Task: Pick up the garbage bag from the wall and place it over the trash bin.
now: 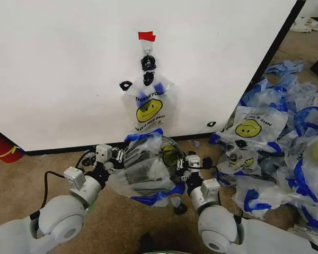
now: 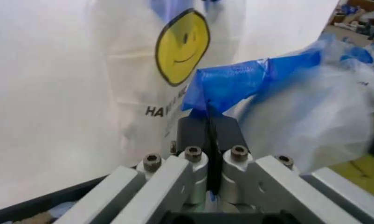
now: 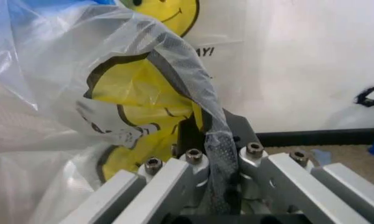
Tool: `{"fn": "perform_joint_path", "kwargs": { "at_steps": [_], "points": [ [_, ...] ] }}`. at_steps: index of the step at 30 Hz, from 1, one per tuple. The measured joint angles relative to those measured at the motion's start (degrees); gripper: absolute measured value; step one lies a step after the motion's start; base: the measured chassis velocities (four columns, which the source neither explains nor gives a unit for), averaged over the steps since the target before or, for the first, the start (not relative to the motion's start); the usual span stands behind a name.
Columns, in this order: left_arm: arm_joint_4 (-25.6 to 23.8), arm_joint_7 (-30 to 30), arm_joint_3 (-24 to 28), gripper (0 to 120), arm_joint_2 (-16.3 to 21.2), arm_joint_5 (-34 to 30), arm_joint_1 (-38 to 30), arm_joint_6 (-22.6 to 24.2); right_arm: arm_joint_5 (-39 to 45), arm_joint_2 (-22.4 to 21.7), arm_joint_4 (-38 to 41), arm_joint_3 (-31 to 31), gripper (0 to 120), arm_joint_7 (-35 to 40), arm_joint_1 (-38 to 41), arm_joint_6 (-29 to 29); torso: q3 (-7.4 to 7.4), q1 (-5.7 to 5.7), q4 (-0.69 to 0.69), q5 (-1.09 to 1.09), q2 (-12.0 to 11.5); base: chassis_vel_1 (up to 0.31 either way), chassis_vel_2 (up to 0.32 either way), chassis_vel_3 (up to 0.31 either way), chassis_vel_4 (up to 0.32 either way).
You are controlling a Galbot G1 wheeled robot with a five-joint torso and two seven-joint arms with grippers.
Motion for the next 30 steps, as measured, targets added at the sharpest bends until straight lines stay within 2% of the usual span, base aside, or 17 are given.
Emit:
{"fn": "perform_joint_path", "kwargs": {
  "at_steps": [18, 30],
  "points": [
    [4.4, 1.2, 0.6, 0, 0.0, -0.3, 0.0, -1.6, 0.1, -2.7, 3.5, 5.7, 0, -4.8, -5.6, 3.3, 0.0, 0.0, 0.0, 0.0, 0.0, 0.0, 0.0, 0.0, 0.0],
    [5.9, 1.6, 1.6, 0, -2.1, -0.2, 1.1, -2.8, 2.4, -3.4, 5.6, 10.3, 0, -6.7, -7.8, 5.1, 0.0, 0.0, 0.0, 0.0, 0.0, 0.0, 0.0, 0.0, 0.0]
  ]
}}
